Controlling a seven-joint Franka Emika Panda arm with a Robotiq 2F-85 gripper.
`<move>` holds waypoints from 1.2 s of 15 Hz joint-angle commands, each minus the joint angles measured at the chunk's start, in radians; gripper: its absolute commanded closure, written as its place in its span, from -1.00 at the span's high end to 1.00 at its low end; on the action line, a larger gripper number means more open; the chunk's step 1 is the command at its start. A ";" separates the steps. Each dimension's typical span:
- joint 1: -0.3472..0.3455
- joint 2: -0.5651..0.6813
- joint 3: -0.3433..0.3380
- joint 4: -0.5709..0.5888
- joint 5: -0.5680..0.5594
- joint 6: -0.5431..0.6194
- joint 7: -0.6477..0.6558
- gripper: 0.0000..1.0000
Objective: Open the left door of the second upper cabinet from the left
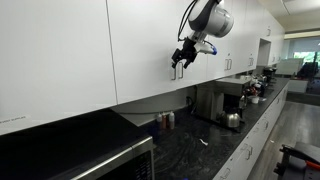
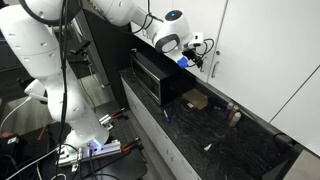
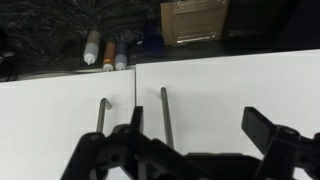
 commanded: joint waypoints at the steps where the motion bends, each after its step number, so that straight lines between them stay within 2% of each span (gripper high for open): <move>1: -0.006 0.021 0.012 0.019 0.060 0.012 -0.071 1.00; 7: -0.009 0.062 0.015 0.043 0.108 0.059 -0.169 1.00; 13: -0.022 0.118 0.034 0.094 0.174 0.094 -0.330 1.00; 18: -0.024 0.143 0.036 0.121 0.209 0.111 -0.391 1.00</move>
